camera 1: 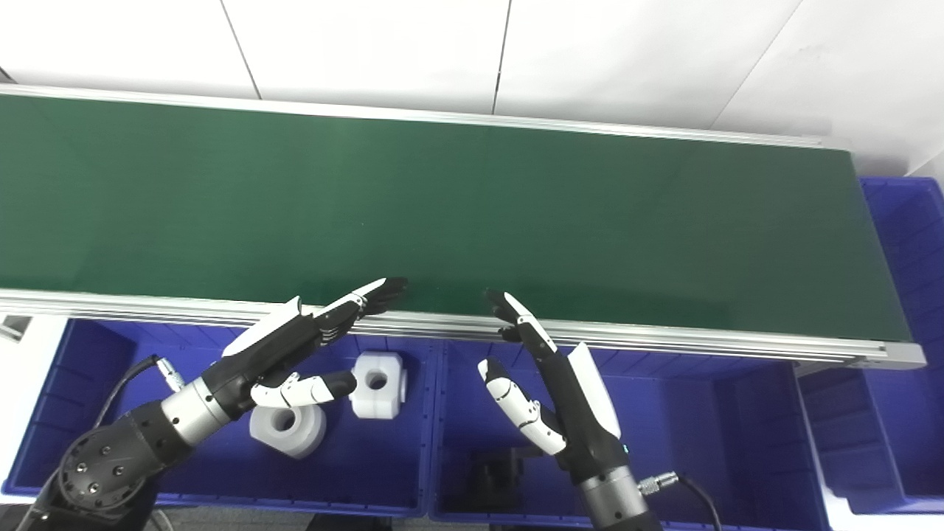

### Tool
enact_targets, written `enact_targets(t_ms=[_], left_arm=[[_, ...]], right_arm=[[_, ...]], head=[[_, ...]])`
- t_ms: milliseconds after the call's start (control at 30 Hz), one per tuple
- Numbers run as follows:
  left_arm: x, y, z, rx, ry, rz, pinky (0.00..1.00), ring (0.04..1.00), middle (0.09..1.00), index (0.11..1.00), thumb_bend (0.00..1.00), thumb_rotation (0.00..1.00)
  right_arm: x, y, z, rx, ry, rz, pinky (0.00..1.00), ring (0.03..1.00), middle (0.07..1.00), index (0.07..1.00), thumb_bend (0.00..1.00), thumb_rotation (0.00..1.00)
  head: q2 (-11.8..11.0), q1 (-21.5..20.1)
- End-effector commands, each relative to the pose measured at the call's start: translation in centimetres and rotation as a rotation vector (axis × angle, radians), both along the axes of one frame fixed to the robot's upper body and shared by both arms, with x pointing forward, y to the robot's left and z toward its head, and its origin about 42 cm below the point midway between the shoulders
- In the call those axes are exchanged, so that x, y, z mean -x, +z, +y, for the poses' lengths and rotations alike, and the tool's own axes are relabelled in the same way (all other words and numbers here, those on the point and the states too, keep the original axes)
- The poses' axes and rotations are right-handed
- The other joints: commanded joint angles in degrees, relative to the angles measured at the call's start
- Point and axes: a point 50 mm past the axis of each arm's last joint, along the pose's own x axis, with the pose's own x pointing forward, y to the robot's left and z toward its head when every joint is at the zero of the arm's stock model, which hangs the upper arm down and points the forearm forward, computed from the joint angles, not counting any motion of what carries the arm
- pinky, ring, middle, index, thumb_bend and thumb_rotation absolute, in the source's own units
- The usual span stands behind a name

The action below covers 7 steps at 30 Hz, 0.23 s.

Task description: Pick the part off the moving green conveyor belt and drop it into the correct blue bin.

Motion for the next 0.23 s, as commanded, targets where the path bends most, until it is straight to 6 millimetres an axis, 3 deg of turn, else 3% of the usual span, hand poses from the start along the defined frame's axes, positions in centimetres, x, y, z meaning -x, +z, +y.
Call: enact_targets(t_ms=[0,200], left_arm=[[-0.24,0.95,-0.06,0.024,0.008,-0.039,0.98,1.0,1.0,1.0,0.36,0.79],[-0.42,1.04,-0.41,0.044,-0.003,-0.038,0.99,1.0,1.0,1.0,0.4,0.78]], right_arm=[[0.04,0.58,0.07,-0.023,0.004,-0.051,0.83,0.891,0.921,0.908,0.37,0.87],[-0.17,0.69,-0.02,-0.01,0.011,-0.063,0.83,0.892,0.922,0.907,0.36,0.87]], head=[[-0.04,0.4],[-0.21,0.26]])
